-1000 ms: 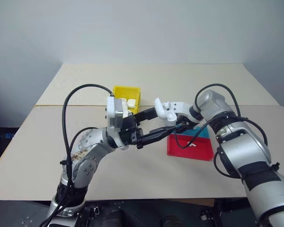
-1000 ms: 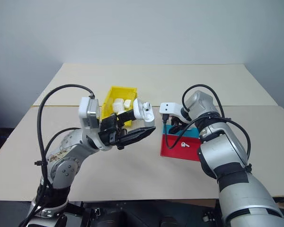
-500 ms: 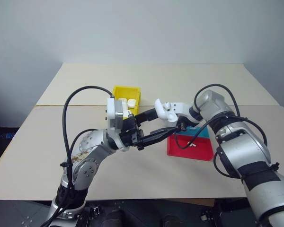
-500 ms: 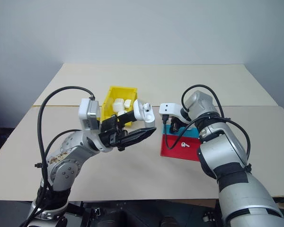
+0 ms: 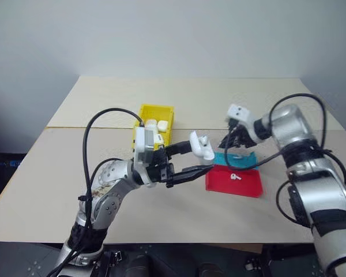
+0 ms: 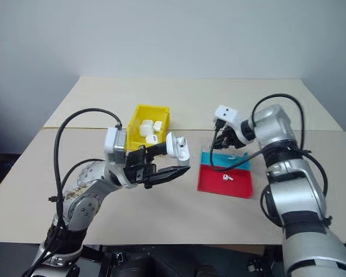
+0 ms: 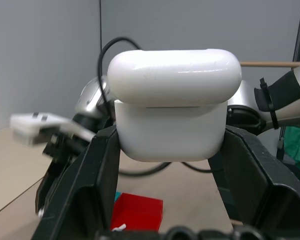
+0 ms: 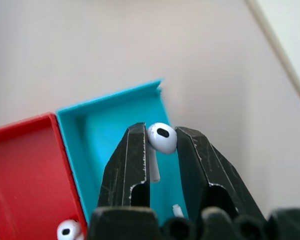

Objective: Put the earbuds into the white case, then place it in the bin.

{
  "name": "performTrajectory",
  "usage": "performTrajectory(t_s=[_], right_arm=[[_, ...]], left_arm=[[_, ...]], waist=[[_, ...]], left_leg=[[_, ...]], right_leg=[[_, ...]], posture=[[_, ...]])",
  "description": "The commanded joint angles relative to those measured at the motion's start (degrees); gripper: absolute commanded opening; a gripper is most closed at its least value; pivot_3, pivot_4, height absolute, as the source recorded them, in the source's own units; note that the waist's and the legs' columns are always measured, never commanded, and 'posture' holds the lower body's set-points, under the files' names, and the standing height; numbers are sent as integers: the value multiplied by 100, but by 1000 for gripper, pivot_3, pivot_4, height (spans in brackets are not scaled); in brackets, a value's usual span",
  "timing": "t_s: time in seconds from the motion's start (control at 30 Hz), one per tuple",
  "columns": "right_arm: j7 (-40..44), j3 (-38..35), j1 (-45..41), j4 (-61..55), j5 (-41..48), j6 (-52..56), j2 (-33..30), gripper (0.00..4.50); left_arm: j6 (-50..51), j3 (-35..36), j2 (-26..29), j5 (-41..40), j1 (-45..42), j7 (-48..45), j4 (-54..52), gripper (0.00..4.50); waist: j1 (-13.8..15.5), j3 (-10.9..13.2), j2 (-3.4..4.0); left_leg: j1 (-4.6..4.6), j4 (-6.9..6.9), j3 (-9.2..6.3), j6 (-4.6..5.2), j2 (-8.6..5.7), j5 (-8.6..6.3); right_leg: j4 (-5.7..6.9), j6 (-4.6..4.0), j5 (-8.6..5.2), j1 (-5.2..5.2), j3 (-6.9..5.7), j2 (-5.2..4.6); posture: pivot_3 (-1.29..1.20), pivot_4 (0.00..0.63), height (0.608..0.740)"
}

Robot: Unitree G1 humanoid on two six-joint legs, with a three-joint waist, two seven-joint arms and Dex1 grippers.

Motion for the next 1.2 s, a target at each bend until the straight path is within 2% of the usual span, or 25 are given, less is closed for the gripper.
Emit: performTrajectory(t_s=[0.03, 0.23, 0.43, 0.57, 0.67, 1.0, 1.2], right_arm=[[57, -986, 723, -2081, 1045, 1097, -327, 609], [-181, -3117, 2154, -4939, 3298, 2566, -347, 609], [-1006, -4324, 3264, -6975, 5514, 3859, 109, 609], [-1730, -4499, 3811, -7776, 6933, 4063, 418, 609], [-2315, -4291, 4179, -8125, 7534, 3832, 539, 609], [-2795, -3772, 4754, -8056, 7977, 2868, 154, 609], [-2989, -3619, 4981, -8076, 8029, 2127, 255, 609]], left_arm=[[-429, -224, 28, 233, 151, -428, 22, 2743], [-611, -423, -83, 411, 295, -582, 183, 2743], [-823, -535, -302, 675, 388, -521, 407, 2743], [-831, -543, -366, 689, 380, -536, 436, 2743], [-802, -542, -370, 652, 338, -615, 446, 2743], [-602, -460, -364, 376, 29, -826, 345, 2743], [-448, -395, -351, 214, -76, -804, 314, 2743]], waist=[[1, 0, 1], [53, 1, 2], [64, 1, 2], [52, 0, 2], [62, 0, 2], [59, 0, 1], [52, 0, 1]], left_leg=[[-1, -2, 0, 0, 0, 0], [-9, -2, 1, 3, 0, -1], [-2, 1, -7, 7, 0, -4], [-2, 1, -9, 7, 0, -4], [-2, 2, -13, 8, -1, -4], [-2, 3, -17, 9, -3, -4], [-2, 3, -18, 9, -3, -4]], right_leg=[[-3, 0, 0, 0, 0, 1], [-2, 0, 0, -7, 4, 0], [1, 0, 0, 4, 1, 1], [2, 0, 0, 4, 2, 2], [2, 0, 0, 7, -1, 2], [-1, 1, 0, 9, -2, 3], [-1, 1, 0, 9, -2, 3]], posture=[[0, 150, 740], [0, 150, 740], [0, 150, 740], [0, 150, 740], [0, 150, 740], [0, 150, 740], [0, 150, 740]])
